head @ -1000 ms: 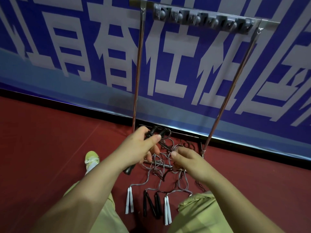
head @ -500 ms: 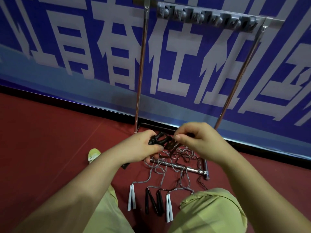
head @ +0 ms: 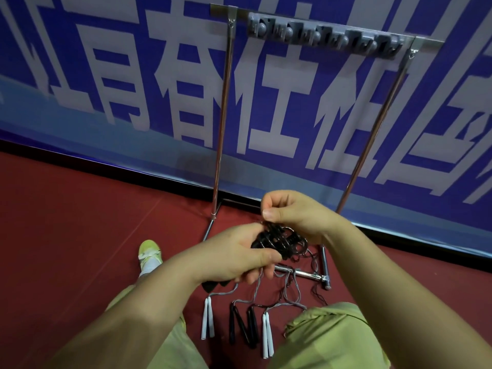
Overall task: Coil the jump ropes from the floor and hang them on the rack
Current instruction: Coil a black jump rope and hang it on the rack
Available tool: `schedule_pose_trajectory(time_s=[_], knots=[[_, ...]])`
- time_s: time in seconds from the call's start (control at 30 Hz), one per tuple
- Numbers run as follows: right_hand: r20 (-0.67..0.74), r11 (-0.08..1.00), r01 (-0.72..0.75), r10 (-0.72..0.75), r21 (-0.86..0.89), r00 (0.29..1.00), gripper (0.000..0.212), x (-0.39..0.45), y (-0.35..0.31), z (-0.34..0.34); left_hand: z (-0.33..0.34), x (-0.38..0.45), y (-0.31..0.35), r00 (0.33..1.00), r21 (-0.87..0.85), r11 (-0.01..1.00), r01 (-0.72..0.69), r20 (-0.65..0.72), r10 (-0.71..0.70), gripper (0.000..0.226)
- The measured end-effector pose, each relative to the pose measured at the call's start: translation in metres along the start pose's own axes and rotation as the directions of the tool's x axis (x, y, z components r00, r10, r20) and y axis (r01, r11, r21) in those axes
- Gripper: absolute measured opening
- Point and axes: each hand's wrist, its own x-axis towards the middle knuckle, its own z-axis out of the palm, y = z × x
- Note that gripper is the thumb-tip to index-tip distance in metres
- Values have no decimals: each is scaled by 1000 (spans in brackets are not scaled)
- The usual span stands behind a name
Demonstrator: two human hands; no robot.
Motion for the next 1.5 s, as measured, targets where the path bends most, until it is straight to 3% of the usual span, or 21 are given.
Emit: schedule_pose_trajectory(time_s=[0.2, 0.3, 0.37, 0.5, 0.63, 0.83, 0.93, 1.0, 1.07, 1.13, 1.33, 1.5], knots=[[-230, 995, 38, -16, 96, 973, 31, -8, 18, 10, 2, -2, -7, 993, -119, 993, -18, -121, 4, 10], [-210, 991, 111, -94, 71, 973, 63, -15, 25, 9, -3, -1, -7, 988, -173, 985, -21, -153, -6, 11], [-158, 981, 186, -174, 63, 972, 70, -20, 29, 9, -5, -2, -5, 989, -194, 981, -23, -150, -6, 10], [-163, 976, 210, -218, -63, 962, 73, -26, 32, 9, -7, -1, -2, 986, -224, 974, -28, -166, -10, 10], [-228, 967, 180, -219, -183, 949, 64, -28, 37, 10, -6, 0, -4, 984, -241, 970, 37, -162, -78, 17], [-362, 971, 144, -205, -189, 909, 53, -26, 43, 15, -6, 0, -3, 991, -352, 935, 38, -110, -82, 10], [-439, 974, 114, -190, -193, 878, 33, -26, 44, 15, -7, -4, -10, 984, -514, 846, 139, -24, -176, 41], [-493, 979, 118, -185, -164, 850, 41, -25, 47, 13, -5, -8, -18, 971, -558, 801, 219, 42, -236, 59], [-521, 983, 129, -180, -133, 834, 47, -25, 50, 10, -2, -9, -24, 967, -575, 785, 230, 41, -253, 61], [-500, 987, 136, -161, -87, 851, 44, -24, 52, 13, 1, -9, -27, 971, -583, 788, 195, -1, -240, 56], [-381, 982, 130, -70, 135, 922, 70, -17, 63, 25, 0, -9, -25, 979, -552, 820, 154, -30, -203, 46], [-338, 998, -20, 41, 65, 940, 65, -18, 59, 27, -1, -9, -26, 970, -531, 827, 185, -36, -240, 45]])
